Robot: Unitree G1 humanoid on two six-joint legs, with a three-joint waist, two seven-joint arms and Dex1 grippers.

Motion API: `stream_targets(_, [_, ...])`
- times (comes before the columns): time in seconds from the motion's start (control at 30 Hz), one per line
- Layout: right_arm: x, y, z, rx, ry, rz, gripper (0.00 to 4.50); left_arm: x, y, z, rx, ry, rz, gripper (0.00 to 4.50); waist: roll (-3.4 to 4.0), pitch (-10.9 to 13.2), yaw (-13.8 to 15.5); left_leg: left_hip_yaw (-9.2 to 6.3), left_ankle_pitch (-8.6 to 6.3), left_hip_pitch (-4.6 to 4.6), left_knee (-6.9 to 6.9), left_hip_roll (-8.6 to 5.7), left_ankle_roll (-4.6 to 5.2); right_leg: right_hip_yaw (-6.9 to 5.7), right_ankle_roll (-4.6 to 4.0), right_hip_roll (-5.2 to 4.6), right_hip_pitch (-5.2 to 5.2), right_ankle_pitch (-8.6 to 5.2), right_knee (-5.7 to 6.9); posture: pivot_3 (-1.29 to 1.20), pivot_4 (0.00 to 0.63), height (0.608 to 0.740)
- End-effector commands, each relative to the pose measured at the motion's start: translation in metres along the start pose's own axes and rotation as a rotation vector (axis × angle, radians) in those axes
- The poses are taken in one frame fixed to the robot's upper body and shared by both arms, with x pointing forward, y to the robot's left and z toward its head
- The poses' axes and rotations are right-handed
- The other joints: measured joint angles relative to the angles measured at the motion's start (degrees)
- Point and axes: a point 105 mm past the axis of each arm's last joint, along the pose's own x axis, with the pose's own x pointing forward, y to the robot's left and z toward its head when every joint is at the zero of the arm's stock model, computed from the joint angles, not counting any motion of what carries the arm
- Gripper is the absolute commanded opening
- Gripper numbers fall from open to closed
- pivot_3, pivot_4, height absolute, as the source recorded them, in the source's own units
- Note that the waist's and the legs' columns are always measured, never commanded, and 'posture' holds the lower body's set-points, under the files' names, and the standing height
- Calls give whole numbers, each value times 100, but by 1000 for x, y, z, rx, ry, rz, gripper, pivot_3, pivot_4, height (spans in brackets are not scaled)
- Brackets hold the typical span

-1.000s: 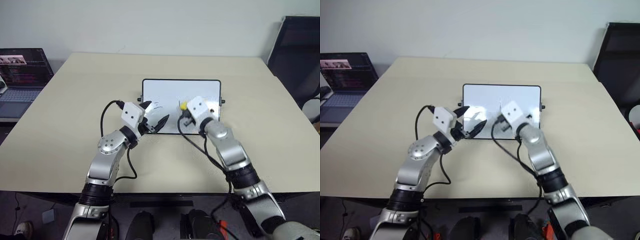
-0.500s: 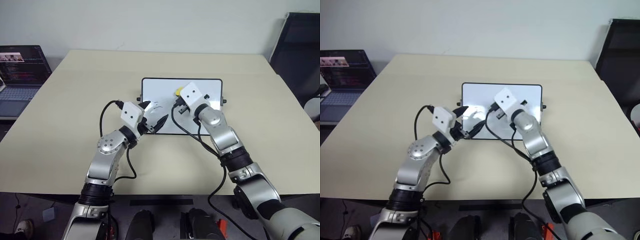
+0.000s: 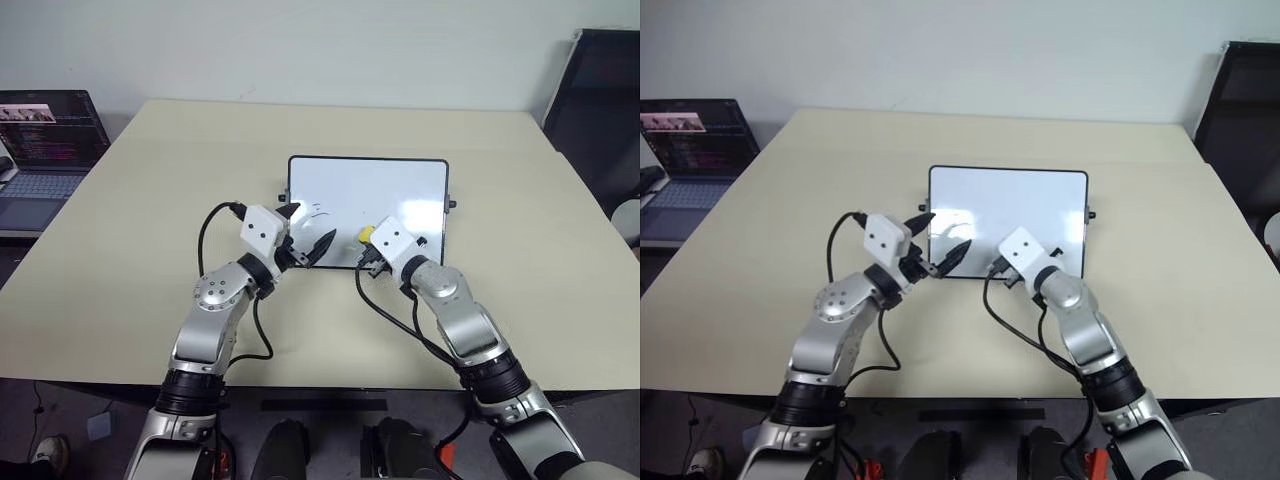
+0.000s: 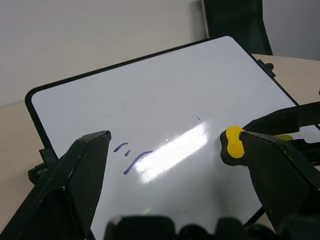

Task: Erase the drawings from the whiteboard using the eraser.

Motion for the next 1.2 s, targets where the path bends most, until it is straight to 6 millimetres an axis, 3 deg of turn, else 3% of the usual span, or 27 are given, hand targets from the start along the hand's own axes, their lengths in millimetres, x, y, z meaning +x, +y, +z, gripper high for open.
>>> stream_targets(0.03, [-1, -14, -8, 23, 38, -52, 872, 4, -2, 16, 25, -55, -16, 4500, 0, 0, 1, 0, 0, 0, 0, 0, 0, -1, 0, 0, 0, 0, 0, 0, 150, 740])
stream_targets(0.3, [20, -52, 46, 34, -159, -199, 872, 5, -3, 17, 29, -57, -23, 4500, 0, 3, -12, 5, 9, 0, 1, 0, -1, 4, 3, 2, -4, 3, 0, 0, 150, 740])
stream_targets(0.47, [29, -57, 56, 26, -186, -216, 872, 3, -1, 17, 32, -54, -17, 4500, 0, 3, -11, 4, 6, -8, -15, 0, -4, 1, 1, 2, -13, 4, -4, 0, 150, 740])
stream_targets(0.73, [31, -27, 27, -6, -80, -101, 872, -3, 4, 13, 32, -44, 9, 4500, 0, 3, -36, 1, 4, -7, -13, 2, -6, 0, -1, 1, -12, 3, -1, 0, 150, 740])
stream_targets(1.2, [3, -18, -11, 0, 35, -82, 872, -4, 4, 11, 30, -37, 6, 4500, -1, 1, -7, 1, 6, -6, -6, 2, -5, 0, 1, 1, -7, 2, -1, 0, 150, 740])
